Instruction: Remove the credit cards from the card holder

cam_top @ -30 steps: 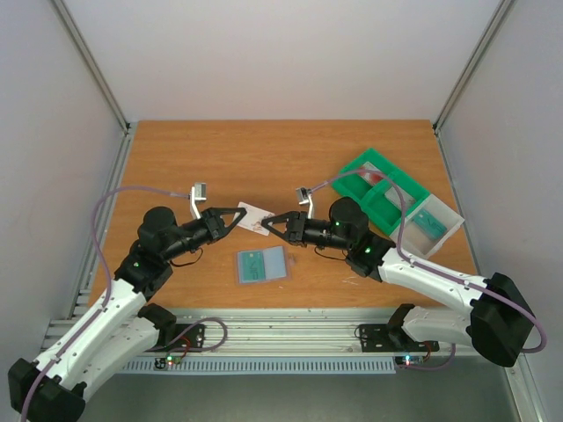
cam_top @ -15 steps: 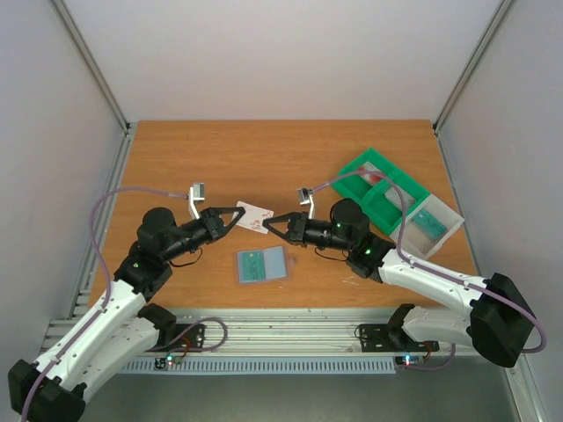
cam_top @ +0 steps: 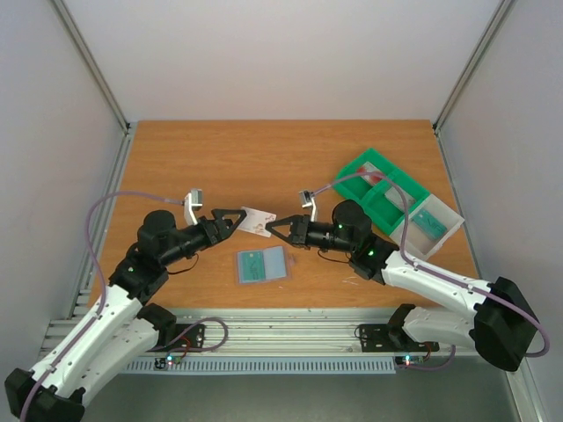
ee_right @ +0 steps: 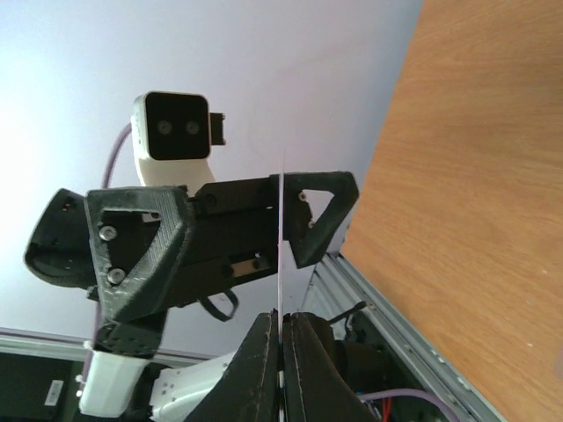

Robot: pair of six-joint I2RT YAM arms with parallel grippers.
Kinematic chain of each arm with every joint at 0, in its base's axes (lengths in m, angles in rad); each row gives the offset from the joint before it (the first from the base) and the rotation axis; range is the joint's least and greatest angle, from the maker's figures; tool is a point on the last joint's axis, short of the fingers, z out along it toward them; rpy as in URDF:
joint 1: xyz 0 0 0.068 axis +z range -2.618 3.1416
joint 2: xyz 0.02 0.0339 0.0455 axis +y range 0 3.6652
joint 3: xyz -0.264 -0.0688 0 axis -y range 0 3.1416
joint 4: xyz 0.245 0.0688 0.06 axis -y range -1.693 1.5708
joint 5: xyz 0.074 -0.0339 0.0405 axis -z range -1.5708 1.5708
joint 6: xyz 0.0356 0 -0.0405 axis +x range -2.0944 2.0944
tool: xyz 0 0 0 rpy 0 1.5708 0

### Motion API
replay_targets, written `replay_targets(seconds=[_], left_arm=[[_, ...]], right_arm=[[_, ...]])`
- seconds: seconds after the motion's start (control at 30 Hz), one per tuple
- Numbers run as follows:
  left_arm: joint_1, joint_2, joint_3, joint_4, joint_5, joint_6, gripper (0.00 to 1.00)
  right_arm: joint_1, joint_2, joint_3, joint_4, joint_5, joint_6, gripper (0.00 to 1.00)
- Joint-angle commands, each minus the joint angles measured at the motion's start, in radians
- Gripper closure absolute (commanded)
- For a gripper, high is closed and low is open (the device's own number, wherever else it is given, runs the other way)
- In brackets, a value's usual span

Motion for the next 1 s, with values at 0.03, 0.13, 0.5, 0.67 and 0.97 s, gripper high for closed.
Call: replay_targets(seconds=[0.03,0.13,0.5,0.67,0.97], left_arm=[[0.001,-0.020,0.086,-0.167,-0.070,0.129,0.01],[0.002,-0.024,0.125,-0.248,-0.102,0.187,0.01],[0.001,-0.022,0.195,-0.376,-0.177,0.352,0.01],[0.001,-0.010,0.185,-0.386,-0.201,0.385,0.01],[0.002,0.017,0.191,-0.428,-0.203,0.464,0.01]], right_arm=[[-0.040,-0.042,0.036,-0.149,-0.026,-0.082,0.99],[-0.087,-0.055,0.063,-0.257,-0.045,-0.119,0.99],[-0.356,-0.075,0.163,-0.649,-0.139,-0.245,0.99],[-0.485,-0.066,0.243,-0.879,-0.111,-0.351,0.99],[-0.718,-0.022,0.355,-1.099,-0.072,-0.475,0.99]])
